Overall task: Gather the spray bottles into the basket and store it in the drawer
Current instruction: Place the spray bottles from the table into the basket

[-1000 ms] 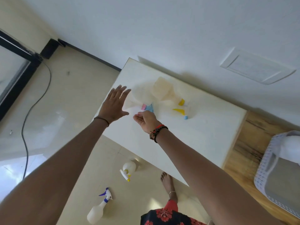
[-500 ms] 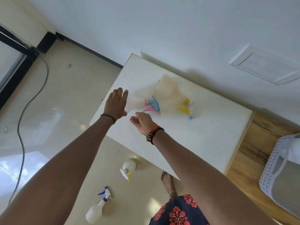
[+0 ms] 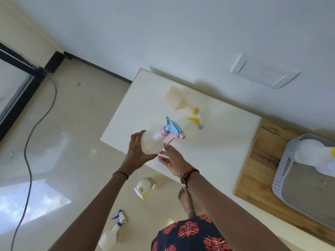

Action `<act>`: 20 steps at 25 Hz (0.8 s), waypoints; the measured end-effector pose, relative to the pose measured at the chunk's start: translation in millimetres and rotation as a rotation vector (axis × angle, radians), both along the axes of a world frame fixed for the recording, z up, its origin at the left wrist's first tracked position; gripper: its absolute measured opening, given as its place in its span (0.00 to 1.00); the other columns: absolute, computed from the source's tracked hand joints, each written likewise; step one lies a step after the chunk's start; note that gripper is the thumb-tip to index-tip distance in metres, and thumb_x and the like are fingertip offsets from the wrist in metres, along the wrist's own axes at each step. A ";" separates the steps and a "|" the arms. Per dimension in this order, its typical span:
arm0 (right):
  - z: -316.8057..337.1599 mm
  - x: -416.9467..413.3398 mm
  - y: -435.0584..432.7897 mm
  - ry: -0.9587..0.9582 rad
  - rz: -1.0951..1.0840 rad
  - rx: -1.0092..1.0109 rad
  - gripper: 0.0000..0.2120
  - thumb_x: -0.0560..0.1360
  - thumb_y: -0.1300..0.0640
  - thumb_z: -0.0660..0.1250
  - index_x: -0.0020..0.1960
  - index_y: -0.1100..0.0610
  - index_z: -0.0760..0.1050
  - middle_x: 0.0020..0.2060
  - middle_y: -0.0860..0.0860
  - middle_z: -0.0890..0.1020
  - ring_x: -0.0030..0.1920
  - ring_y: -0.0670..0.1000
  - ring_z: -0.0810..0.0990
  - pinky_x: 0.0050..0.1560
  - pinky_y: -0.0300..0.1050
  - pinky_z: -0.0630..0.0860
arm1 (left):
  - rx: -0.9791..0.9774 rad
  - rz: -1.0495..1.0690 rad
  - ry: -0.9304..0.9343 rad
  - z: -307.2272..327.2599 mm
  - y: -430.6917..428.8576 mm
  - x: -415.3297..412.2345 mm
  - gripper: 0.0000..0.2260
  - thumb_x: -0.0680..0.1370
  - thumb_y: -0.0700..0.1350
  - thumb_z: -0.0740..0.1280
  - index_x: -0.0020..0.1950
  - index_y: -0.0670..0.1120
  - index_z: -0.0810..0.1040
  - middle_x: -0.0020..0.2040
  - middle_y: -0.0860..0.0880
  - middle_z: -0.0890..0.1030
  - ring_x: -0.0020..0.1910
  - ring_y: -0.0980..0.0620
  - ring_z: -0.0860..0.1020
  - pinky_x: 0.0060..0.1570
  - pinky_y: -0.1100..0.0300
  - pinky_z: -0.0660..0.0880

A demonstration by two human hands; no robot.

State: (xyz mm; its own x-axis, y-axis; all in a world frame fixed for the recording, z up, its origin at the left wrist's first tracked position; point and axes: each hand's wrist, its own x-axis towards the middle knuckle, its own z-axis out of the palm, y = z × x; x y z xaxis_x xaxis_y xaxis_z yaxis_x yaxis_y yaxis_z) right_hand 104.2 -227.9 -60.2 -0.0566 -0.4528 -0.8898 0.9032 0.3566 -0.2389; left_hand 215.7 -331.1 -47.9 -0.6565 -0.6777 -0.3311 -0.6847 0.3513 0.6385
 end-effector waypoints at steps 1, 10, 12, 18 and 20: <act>4.7 -7.9 10.7 0.007 -0.011 -0.004 0.12 0.80 0.54 0.59 0.60 0.57 0.73 0.59 0.58 0.75 0.54 0.54 0.73 0.62 0.45 0.73 | 0.032 0.001 0.037 3.8 11.6 -6.5 0.43 0.61 0.43 0.82 0.71 0.40 0.64 0.65 0.41 0.67 0.61 0.51 0.68 0.59 0.56 0.72; 42.0 -82.9 135.7 0.216 -0.162 -0.025 0.10 0.82 0.55 0.55 0.52 0.51 0.75 0.56 0.55 0.79 0.55 0.52 0.78 0.64 0.50 0.75 | 0.187 -0.047 0.166 28.5 121.4 -90.9 0.44 0.61 0.48 0.81 0.71 0.46 0.63 0.65 0.53 0.70 0.60 0.57 0.71 0.53 0.71 0.70; 48.0 -91.5 164.7 0.249 -0.219 -0.002 0.10 0.81 0.55 0.56 0.50 0.50 0.75 0.53 0.53 0.80 0.53 0.51 0.79 0.61 0.48 0.76 | 0.228 -0.063 0.191 30.6 148.3 -107.3 0.42 0.61 0.48 0.81 0.68 0.47 0.61 0.62 0.57 0.69 0.58 0.55 0.73 0.47 0.78 0.71; 67.2 -121.9 274.6 0.323 -0.439 0.063 0.08 0.79 0.57 0.57 0.48 0.47 0.74 0.52 0.53 0.80 0.54 0.53 0.80 0.59 0.48 0.78 | 0.275 -0.204 0.240 42.7 252.0 -162.8 0.40 0.63 0.47 0.81 0.70 0.44 0.64 0.66 0.49 0.71 0.63 0.54 0.70 0.59 0.67 0.73; 72.6 -131.2 307.5 0.337 -0.523 0.099 0.10 0.79 0.60 0.55 0.47 0.48 0.73 0.53 0.55 0.80 0.53 0.52 0.81 0.52 0.45 0.79 | 0.230 -0.265 0.242 46.2 287.7 -178.5 0.41 0.64 0.48 0.80 0.71 0.43 0.64 0.67 0.47 0.70 0.64 0.56 0.68 0.61 0.62 0.70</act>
State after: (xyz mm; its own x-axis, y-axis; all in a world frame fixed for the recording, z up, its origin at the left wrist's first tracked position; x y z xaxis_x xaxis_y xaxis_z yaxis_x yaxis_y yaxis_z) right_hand -27.0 79.6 12.4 -0.5327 -0.2059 -0.8209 0.8451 -0.0773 -0.5290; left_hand 37.3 -43.4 -1.7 -0.8755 -0.4014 -0.2690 -0.4106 0.3246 0.8521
